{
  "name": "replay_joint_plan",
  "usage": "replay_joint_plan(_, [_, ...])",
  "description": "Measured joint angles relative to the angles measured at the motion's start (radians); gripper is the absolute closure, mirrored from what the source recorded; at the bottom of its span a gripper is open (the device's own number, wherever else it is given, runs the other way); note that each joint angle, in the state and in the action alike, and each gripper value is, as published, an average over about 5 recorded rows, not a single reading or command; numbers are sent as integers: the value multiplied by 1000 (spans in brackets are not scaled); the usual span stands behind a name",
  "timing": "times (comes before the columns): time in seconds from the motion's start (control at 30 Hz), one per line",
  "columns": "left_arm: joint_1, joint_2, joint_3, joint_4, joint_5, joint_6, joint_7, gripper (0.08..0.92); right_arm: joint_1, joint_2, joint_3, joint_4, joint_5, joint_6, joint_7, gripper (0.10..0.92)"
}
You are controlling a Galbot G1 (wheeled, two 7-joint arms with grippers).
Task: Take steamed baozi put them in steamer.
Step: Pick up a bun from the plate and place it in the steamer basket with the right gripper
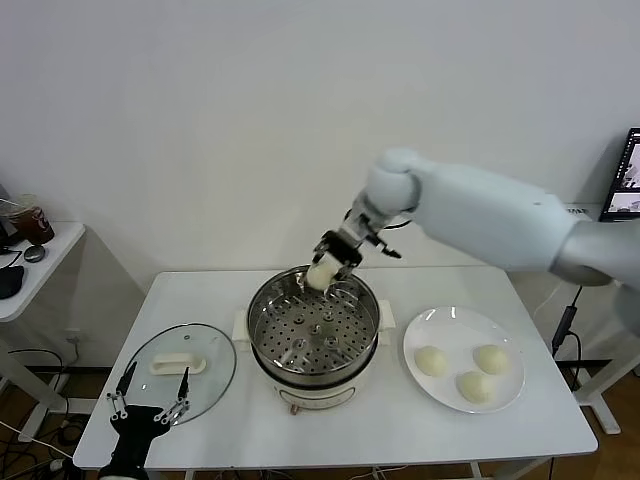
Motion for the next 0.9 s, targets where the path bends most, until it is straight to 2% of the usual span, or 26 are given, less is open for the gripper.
replay_joint_plan(0.67, [-21,-3,-24,28,0,-8,0,177,-105,111,5,-154,-307,246,74,516])
replay_joint_plan(0.77, [-21,-4,-27,31,0,-12,0,177,-115,117,11,-171,-330,264,84,476])
replay_joint_plan(0.9, [-22,-4,-30,34,0,-14,0,177,-120,119,18,-181,-349,280,96,373])
